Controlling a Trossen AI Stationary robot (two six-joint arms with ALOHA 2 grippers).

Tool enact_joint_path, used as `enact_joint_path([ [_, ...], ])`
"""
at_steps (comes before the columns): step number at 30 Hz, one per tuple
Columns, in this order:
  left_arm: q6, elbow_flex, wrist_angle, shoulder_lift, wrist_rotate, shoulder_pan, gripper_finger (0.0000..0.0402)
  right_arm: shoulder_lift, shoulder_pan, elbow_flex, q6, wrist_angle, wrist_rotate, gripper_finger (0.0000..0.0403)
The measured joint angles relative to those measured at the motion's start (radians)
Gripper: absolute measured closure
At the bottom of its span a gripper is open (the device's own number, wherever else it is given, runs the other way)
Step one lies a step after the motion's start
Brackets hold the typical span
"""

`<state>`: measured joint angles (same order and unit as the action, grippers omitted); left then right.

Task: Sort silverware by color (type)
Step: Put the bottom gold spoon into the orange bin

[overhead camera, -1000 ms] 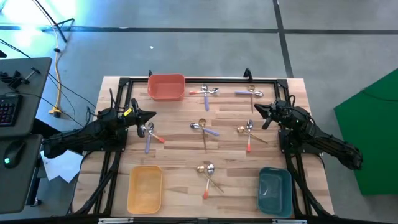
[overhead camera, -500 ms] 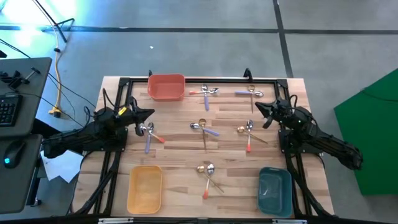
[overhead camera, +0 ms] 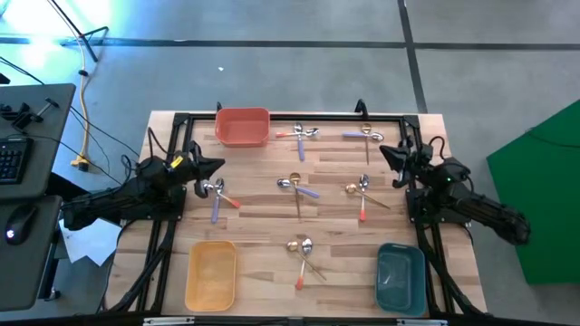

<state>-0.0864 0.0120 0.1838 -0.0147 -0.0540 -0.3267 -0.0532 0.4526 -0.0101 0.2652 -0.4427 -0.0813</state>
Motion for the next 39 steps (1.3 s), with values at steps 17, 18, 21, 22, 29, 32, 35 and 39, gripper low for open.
enact_joint_path([
  [17, -0.046, 0.000, 0.002, 0.000, -0.015, 0.000, 0.0399, -0.435, -0.416, -0.185, -0.204, -0.003, 0.217, 0.0402],
  [18, -0.036, 0.000, 0.002, 0.000, -0.015, 0.000, 0.0399, -0.471, -0.443, -0.205, -0.212, 0.012, 0.252, 0.0402],
  [21, -0.024, 0.000, 0.002, 0.000, -0.015, 0.000, 0.0399, -0.583, -0.529, -0.258, -0.222, 0.035, 0.350, 0.0402],
  [22, -0.025, 0.000, 0.002, 0.000, -0.015, 0.000, 0.0399, -0.620, -0.557, -0.277, -0.229, 0.038, 0.392, 0.0402],
  [29, 0.017, 0.000, 0.002, 0.000, -0.014, 0.000, 0.0399, -0.883, -0.753, -0.401, -0.325, 0.044, 0.642, 0.0402],
  [32, 0.009, 0.000, 0.002, 0.000, -0.014, 0.000, 0.0399, -0.990, -0.795, -0.474, -0.259, 0.063, 0.650, 0.0402],
  [35, -0.007, 0.000, 0.002, 0.000, -0.024, 0.000, 0.0399, -1.092, -0.822, -0.578, -0.159, 0.170, 0.649, 0.0402],
  [39, -0.007, 0.000, 0.002, 0.000, -0.042, 0.000, 0.0399, -1.223, -0.843, -0.747, -0.021, 0.372, 0.629, 0.0402],
])
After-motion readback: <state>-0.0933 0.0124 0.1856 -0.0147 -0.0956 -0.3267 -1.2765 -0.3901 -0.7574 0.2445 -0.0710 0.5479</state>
